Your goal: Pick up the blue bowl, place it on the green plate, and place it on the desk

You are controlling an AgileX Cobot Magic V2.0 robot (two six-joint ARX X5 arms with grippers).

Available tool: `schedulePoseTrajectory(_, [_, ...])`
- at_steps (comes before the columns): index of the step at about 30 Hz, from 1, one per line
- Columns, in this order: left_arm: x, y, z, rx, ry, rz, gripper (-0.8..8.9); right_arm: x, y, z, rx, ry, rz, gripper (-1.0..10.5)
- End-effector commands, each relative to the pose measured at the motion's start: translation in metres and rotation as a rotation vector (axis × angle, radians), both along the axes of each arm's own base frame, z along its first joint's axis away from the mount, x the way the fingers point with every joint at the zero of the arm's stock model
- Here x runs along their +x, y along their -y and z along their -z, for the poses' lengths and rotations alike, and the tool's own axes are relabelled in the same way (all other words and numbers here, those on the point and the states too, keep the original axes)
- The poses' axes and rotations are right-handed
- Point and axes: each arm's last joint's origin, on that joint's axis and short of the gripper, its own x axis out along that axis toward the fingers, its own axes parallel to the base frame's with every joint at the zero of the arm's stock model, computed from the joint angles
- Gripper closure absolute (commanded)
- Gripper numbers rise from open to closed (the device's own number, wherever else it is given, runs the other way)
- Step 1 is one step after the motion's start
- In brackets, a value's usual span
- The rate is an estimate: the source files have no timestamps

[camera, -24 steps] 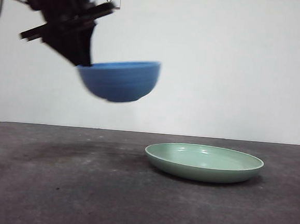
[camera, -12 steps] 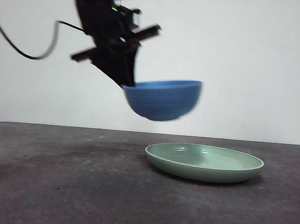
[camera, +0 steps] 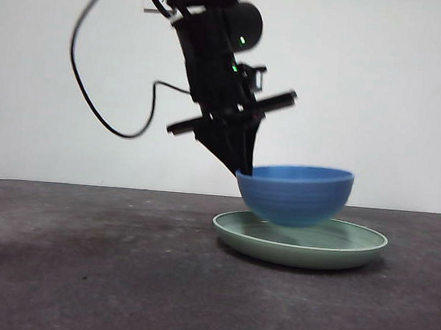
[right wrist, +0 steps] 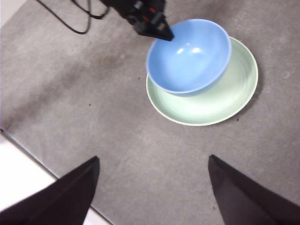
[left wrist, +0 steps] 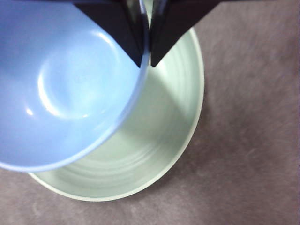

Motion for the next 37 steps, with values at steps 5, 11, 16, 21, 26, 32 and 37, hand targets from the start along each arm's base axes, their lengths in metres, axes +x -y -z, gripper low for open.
schedulePoseTrajectory(5, [0.011,0.012,0.019,0.015,-0.015,-0.003,7.98,-0.004,0.001,-0.005,0.0,0.015,0.008,5.8])
schedulePoseTrajectory(11, [0.011,0.013,0.022,0.02,-0.022,0.0,7.98,-0.004,0.001,-0.005,-0.002,0.015,0.01,5.8])
schedulePoseTrajectory(16, [0.011,0.013,0.022,0.019,-0.022,0.0,7.83,-0.004,0.001,-0.005,-0.002,0.015,0.01,5.8])
schedulePoseTrajectory(21, [0.01,0.014,0.022,0.018,-0.021,0.002,7.22,-0.004,0.001,-0.005,-0.002,0.015,0.01,5.8])
schedulePoseTrajectory(26, [0.01,0.014,0.022,0.018,-0.021,0.003,5.53,-0.004,0.001,-0.005,-0.002,0.015,0.01,5.8])
schedulePoseTrajectory(32, [0.008,0.012,0.007,-0.002,0.005,0.002,5.38,-0.004,0.001,-0.005,-0.003,0.016,0.009,5.8])
schedulePoseTrajectory(37, [0.002,0.0,-0.031,-0.052,0.073,-0.01,5.32,-0.004,0.001,-0.005,-0.004,0.017,0.009,5.8])
